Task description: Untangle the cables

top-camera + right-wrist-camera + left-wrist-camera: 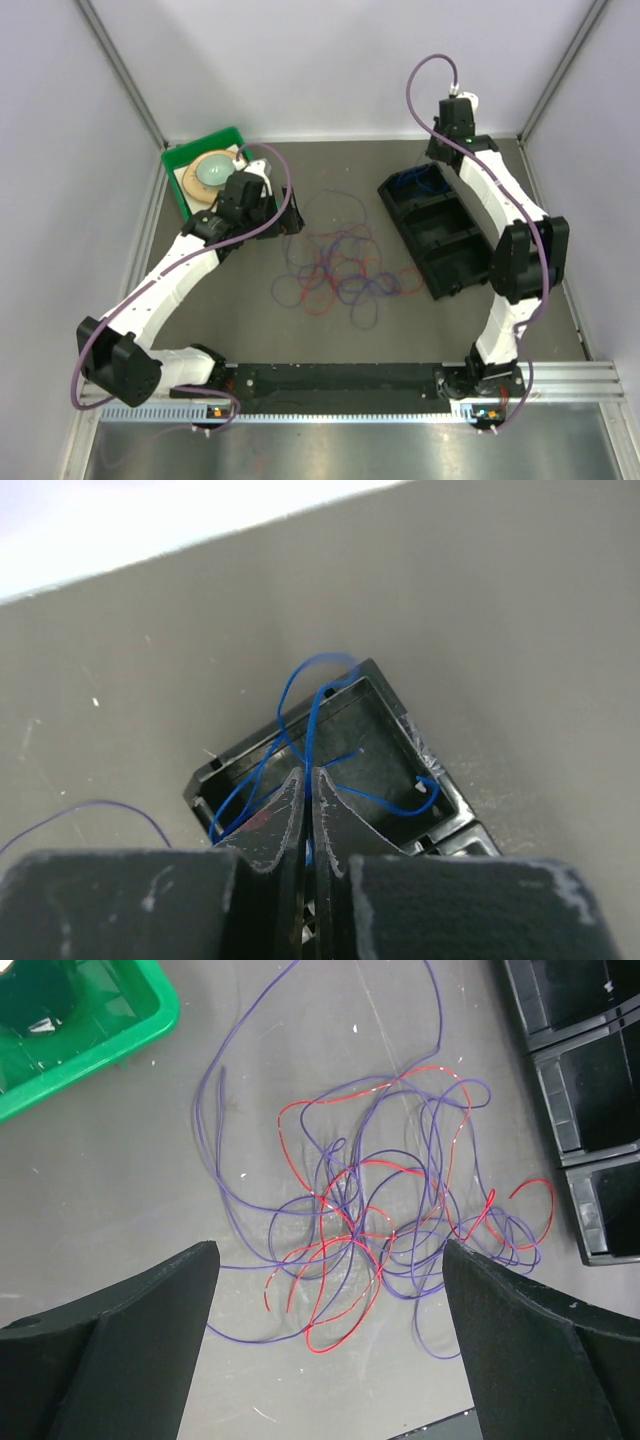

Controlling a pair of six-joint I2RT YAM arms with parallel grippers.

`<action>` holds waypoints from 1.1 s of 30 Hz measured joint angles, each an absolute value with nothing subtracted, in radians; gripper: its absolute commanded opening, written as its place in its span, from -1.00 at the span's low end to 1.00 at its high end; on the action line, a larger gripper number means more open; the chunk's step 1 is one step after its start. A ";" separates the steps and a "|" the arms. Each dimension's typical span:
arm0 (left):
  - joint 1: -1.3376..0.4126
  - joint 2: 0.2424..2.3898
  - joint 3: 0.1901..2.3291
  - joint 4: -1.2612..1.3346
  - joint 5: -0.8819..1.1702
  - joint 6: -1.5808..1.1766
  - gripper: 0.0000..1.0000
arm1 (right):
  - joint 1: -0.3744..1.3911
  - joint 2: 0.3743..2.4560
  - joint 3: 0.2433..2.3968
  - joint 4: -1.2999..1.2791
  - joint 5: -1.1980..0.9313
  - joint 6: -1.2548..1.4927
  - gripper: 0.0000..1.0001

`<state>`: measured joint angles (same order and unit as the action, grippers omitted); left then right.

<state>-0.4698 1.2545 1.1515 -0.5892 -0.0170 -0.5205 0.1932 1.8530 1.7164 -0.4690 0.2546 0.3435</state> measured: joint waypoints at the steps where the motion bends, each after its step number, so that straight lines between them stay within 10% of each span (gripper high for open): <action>1: -0.470 1.254 1.150 -0.591 -0.017 -0.521 0.98 | 0.193 1.869 1.716 -0.472 0.253 0.350 -1.00; 14: -0.470 1.225 1.127 -0.606 -0.021 -0.521 0.98 | 0.192 2.040 1.717 -0.478 0.261 0.391 -0.98; 16: -0.470 1.221 1.122 -0.607 -0.020 -0.521 0.98 | 0.191 2.058 1.718 -0.483 0.261 0.396 -0.48; 21: -0.470 1.220 1.118 -0.607 -0.020 -0.521 0.98 | 0.187 2.065 1.724 -0.506 0.261 0.413 -0.08; 33: -0.469 1.220 1.118 -0.611 -0.021 -0.521 0.98 | 0.187 1.809 1.662 -0.455 0.261 0.424 0.13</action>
<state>-0.4690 1.2201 1.1175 -0.6113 -0.0208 -0.5205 0.1867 1.8091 1.6623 -0.4553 0.2607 0.4236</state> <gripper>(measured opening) 0.989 0.562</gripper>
